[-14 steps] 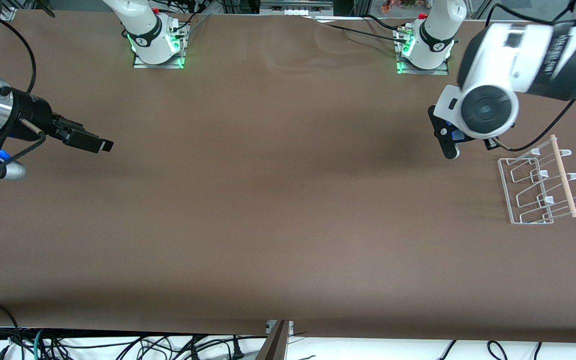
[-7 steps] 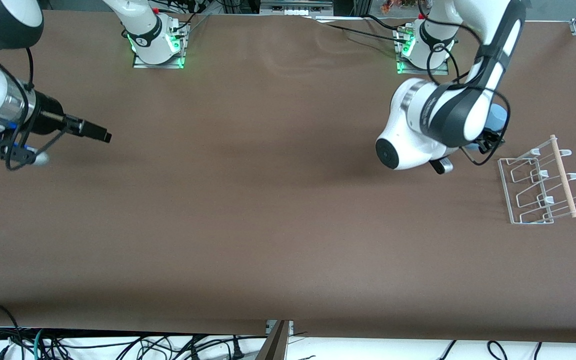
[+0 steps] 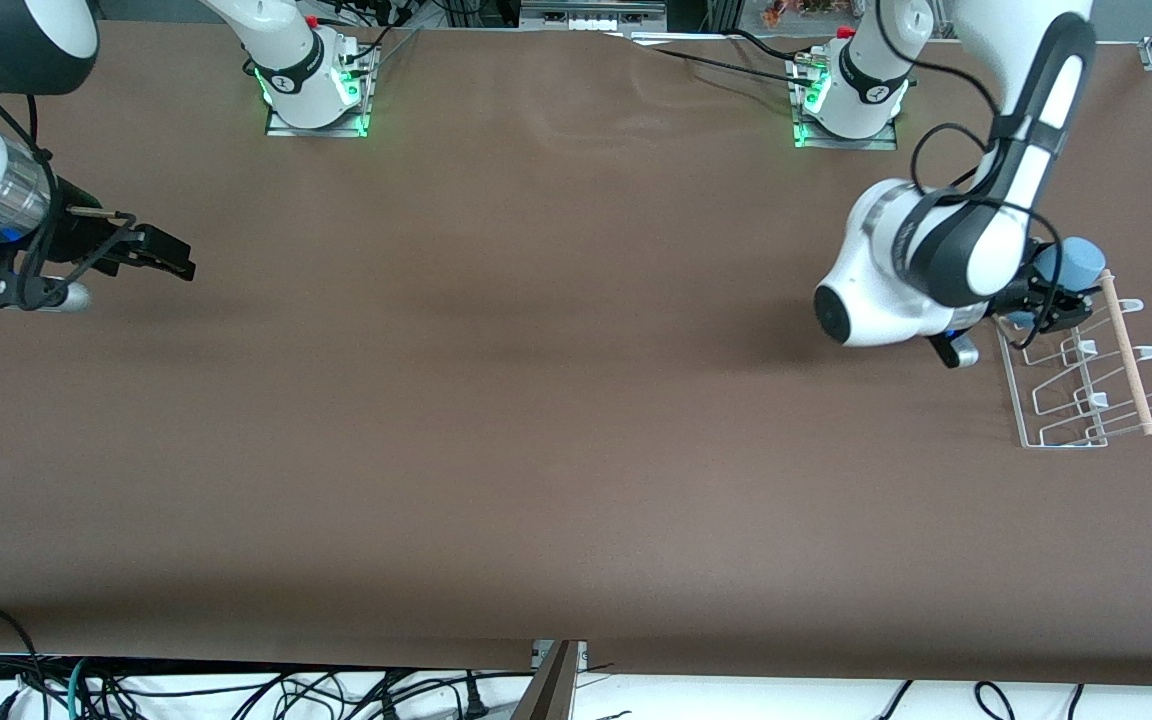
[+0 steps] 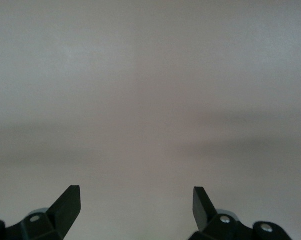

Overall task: Transfer cup to left arm and place on rack
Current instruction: 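Carry the blue cup with the left gripper over the wire rack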

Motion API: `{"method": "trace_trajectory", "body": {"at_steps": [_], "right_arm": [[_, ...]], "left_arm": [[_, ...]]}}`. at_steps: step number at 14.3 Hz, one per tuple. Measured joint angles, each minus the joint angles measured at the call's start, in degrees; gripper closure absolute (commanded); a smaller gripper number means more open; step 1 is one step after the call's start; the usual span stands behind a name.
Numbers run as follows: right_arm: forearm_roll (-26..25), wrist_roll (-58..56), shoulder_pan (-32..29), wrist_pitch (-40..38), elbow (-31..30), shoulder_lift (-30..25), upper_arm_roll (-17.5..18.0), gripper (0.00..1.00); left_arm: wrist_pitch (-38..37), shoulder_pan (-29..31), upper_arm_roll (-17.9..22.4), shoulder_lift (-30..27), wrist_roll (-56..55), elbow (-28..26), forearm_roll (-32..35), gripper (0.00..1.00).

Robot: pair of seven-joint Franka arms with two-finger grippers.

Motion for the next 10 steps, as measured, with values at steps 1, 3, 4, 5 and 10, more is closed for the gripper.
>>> {"method": "trace_trajectory", "body": {"at_steps": [1, 3, 4, 5, 10], "right_arm": [[-0.1, -0.3, 0.0, 0.0, 0.0, 0.0, -0.1, 0.01], [-0.1, -0.5, 0.0, 0.0, 0.0, -0.1, -0.1, 0.01], [-0.1, -0.6, 0.0, 0.0, 0.0, -0.2, -0.1, 0.01], [-0.1, -0.6, 0.1, 0.0, 0.0, -0.3, -0.1, 0.01], [-0.1, -1.3, 0.9, 0.0, 1.0, -0.4, 0.0, 0.01]], "left_arm": [[2.8, 1.7, 0.0, -2.8, -0.1, -4.0, 1.3, 1.0], [11.1, 6.8, 0.1, -6.2, -0.1, -9.7, 5.9, 1.0], [15.7, 10.0, 0.2, -6.5, -0.1, -11.4, 8.1, 1.0], [19.8, 12.9, 0.3, -6.3, -0.1, -12.7, 10.4, 1.0], [23.8, 16.1, -0.2, -4.4, -2.1, -14.3, 14.2, 1.0]]}}
